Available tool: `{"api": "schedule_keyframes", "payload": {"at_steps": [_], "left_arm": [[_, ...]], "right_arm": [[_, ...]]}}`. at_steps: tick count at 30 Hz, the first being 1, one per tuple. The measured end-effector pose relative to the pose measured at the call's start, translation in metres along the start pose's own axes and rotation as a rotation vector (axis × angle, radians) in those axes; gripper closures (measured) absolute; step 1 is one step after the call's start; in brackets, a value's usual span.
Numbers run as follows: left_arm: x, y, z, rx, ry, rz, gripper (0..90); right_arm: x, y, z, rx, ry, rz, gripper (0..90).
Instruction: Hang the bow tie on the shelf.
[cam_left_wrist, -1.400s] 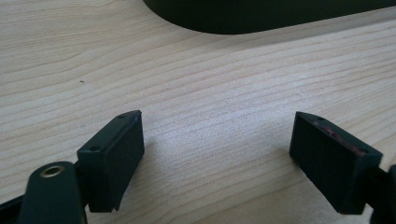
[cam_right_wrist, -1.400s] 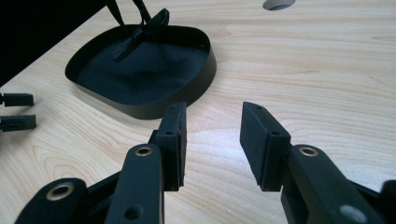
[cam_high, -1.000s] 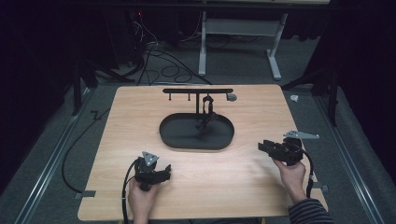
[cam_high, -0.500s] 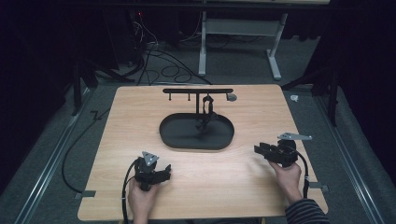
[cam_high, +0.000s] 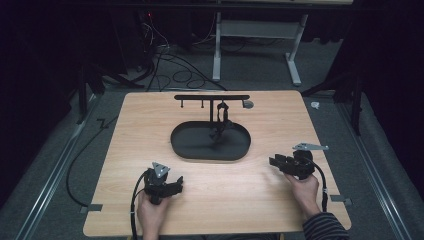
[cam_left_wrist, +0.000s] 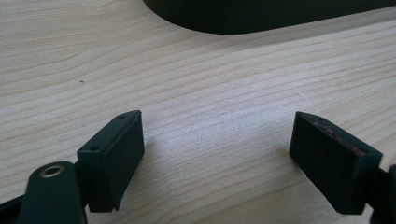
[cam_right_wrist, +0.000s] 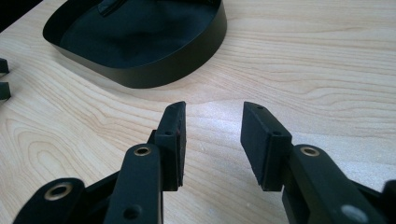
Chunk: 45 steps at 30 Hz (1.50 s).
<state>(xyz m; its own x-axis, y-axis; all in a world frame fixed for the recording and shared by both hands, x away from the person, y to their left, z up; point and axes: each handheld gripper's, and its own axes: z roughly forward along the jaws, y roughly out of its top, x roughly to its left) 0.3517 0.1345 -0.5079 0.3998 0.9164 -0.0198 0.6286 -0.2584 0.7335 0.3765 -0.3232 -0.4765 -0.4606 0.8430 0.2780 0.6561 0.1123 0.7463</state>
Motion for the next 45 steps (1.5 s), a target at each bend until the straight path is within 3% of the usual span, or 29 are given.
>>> {"api": "schedule_keyframes", "payload": {"at_steps": [45], "left_arm": [[0.000, 0.000, 0.000, 0.000, 0.000, -0.001, 18.1]], "right_arm": [[0.007, -0.006, 0.032, 0.066, -0.096, -0.071, 58.7]]}}
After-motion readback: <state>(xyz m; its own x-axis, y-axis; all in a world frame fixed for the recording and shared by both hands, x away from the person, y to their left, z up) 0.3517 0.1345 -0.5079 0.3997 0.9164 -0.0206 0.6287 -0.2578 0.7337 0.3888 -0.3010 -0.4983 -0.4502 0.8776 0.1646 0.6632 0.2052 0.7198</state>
